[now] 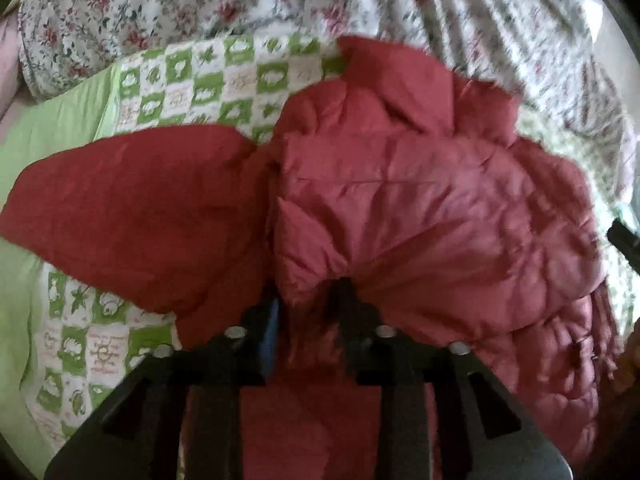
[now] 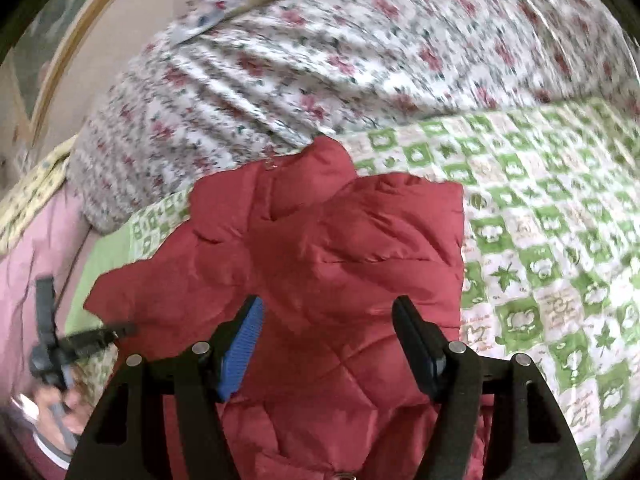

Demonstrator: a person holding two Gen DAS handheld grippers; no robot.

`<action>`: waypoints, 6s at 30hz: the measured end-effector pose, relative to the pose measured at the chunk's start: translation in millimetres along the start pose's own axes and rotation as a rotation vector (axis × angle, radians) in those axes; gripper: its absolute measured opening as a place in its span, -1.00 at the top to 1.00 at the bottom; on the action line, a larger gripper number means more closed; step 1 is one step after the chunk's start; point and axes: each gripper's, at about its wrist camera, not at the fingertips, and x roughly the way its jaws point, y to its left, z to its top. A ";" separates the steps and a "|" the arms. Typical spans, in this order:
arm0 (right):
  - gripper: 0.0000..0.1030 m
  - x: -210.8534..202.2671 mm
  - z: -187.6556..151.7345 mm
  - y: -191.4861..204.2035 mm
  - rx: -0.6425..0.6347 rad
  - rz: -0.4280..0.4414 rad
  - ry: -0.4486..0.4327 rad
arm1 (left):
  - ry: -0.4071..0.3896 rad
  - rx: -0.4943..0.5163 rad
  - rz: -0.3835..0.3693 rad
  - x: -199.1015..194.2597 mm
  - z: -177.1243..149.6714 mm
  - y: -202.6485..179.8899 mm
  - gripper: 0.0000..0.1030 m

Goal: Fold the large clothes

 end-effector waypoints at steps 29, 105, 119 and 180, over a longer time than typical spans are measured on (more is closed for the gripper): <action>-0.34 71.2 -22.2 -26.8 -0.075 -0.130 0.101 | -0.078 -0.015 -0.116 36.5 -5.1 -24.5 0.27; -0.48 -103.3 -97.1 36.8 -0.073 0.116 0.099 | -0.403 -0.562 -0.317 -56.8 -11.8 213.5 0.87; -0.48 -102.9 -91.4 18.0 -0.004 0.145 0.102 | -0.341 -0.231 -0.429 -70.3 -10.4 38.2 0.87; 0.85 6.3 2.2 -55.0 0.217 0.207 0.100 | -0.180 -0.012 -0.359 -46.7 -13.8 -64.4 0.33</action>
